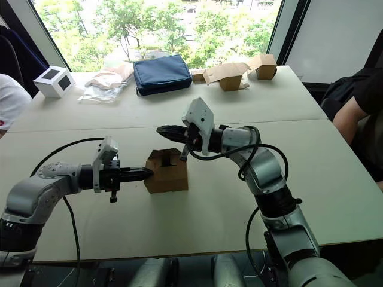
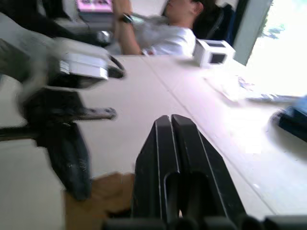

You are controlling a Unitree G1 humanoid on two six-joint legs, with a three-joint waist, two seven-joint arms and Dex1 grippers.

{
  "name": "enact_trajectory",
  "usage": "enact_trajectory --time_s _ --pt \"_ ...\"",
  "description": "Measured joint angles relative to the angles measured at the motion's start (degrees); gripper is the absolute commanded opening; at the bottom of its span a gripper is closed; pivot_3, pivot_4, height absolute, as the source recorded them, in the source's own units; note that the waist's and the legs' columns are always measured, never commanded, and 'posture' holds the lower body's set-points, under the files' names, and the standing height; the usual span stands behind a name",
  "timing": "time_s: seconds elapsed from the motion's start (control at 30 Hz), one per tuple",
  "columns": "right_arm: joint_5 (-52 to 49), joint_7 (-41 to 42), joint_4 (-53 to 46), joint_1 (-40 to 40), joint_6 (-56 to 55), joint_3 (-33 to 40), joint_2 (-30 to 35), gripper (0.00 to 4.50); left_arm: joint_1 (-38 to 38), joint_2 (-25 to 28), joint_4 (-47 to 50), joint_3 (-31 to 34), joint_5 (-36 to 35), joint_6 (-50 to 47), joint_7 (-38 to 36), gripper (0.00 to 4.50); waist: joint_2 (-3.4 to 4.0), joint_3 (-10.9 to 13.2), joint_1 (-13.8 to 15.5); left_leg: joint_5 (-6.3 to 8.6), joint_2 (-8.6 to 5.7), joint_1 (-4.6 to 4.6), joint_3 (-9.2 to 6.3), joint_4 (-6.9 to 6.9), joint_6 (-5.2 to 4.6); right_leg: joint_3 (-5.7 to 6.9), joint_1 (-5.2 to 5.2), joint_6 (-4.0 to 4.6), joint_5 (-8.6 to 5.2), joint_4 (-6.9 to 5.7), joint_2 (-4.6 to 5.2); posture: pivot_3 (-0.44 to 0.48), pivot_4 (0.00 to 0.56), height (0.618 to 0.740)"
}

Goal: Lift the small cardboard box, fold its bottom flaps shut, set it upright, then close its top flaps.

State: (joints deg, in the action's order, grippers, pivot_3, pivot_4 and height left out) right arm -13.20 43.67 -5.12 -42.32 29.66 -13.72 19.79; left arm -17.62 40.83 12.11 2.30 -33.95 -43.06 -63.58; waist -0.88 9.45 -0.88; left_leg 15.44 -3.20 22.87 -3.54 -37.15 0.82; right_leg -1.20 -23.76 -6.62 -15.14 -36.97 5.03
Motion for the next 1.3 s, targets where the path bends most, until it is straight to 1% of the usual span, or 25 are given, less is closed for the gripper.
enact_trajectory --time_s 0.13,0.3,0.47,0.6,0.7,0.83,1.07,1.2,1.3 --pt "5.19 -0.2 2.59 0.49 -0.15 -5.22 1.17 0.0 0.06 0.01 -0.04 0.0 0.0 0.32 -0.03 0.09 0.0 0.0 0.01 0.0 -0.02 0.04 0.03 -0.01 0.0 0.0 -0.03 0.01 0.0 0.0 0.0 0.0 0.15 0.74" --pt "5.98 3.37 0.19 4.14 -0.12 -8.18 2.77 0.0 0.08 0.02 -0.84 0.0 0.1 1.36 -0.01 0.09 0.0 0.0 0.01 0.0 -0.01 0.04 0.03 -0.01 0.0 0.0 -0.03 0.01 0.0 0.0 -0.01 0.0 0.15 0.74" --pt "5.66 4.95 -3.68 5.78 0.07 -8.33 3.5 0.0 0.08 0.37 -1.23 0.14 0.14 1.93 0.05 0.09 0.0 0.0 0.01 0.0 0.0 0.03 0.02 -0.01 0.0 0.01 -0.03 0.01 0.0 -0.01 -0.02 0.0 0.15 0.74" --pt "6.0 4.72 -3.76 6.45 0.05 -8.34 3.49 0.0 -0.45 0.49 -2.4 2.03 -1.06 1.56 1.17 0.09 0.0 0.0 0.03 0.0 0.0 0.04 0.02 -0.01 0.0 0.01 -0.04 0.01 0.0 -0.01 -0.02 0.0 0.15 0.74" --pt "6.26 4.2 -3.73 6.47 -0.17 -8.31 3.19 0.0 -2.42 -0.06 -3.19 3.33 -1.77 1.12 2.59 0.09 0.0 0.0 0.16 0.0 -0.01 0.03 0.02 -0.03 0.0 0.02 0.0 0.0 0.0 -0.01 -0.01 0.0 0.15 0.74" --pt "6.45 3.86 -3.68 6.52 -1.35 -8.32 2.67 0.0 -5.1 -3.17 -5.4 2.64 -1.08 1.99 4.84 0.09 -0.01 0.0 0.15 0.0 -0.03 0.03 0.02 -0.05 0.0 0.03 0.01 0.0 0.0 -0.02 -0.01 0.0 0.15 0.74" --pt "6.2 3.46 -3.94 6.79 -3.08 -7.35 2.61 0.0 -7.88 -7.08 -10.33 -1.58 2.84 5.36 6.65 0.09 -0.01 0.0 0.06 0.0 -0.03 0.03 0.02 -0.03 0.0 0.03 -0.01 0.0 0.0 -0.02 -0.03 0.0 0.15 0.74" --pt "4.2 4.75 -9.88 9.51 -3.29 -5.12 4.58 0.0 -8.11 -7.84 -11.74 -2.27 3.77 6.42 6.64 0.09 -0.01 0.0 0.1 0.0 -0.03 0.05 0.02 -0.04 0.0 0.03 -0.01 0.0 0.0 -0.01 -0.02 0.0 0.15 0.74" --pt "3.03 5.73 -14.28 12.16 -2.52 -4.92 6.01 0.0 -8.12 -7.87 -12.01 -2.34 4.05 6.55 6.57 0.09 -0.01 0.0 0.11 0.0 -0.03 0.03 0.02 -0.05 0.0 0.03 0.01 0.0 0.0 -0.01 -0.02 0.0 0.15 0.74"
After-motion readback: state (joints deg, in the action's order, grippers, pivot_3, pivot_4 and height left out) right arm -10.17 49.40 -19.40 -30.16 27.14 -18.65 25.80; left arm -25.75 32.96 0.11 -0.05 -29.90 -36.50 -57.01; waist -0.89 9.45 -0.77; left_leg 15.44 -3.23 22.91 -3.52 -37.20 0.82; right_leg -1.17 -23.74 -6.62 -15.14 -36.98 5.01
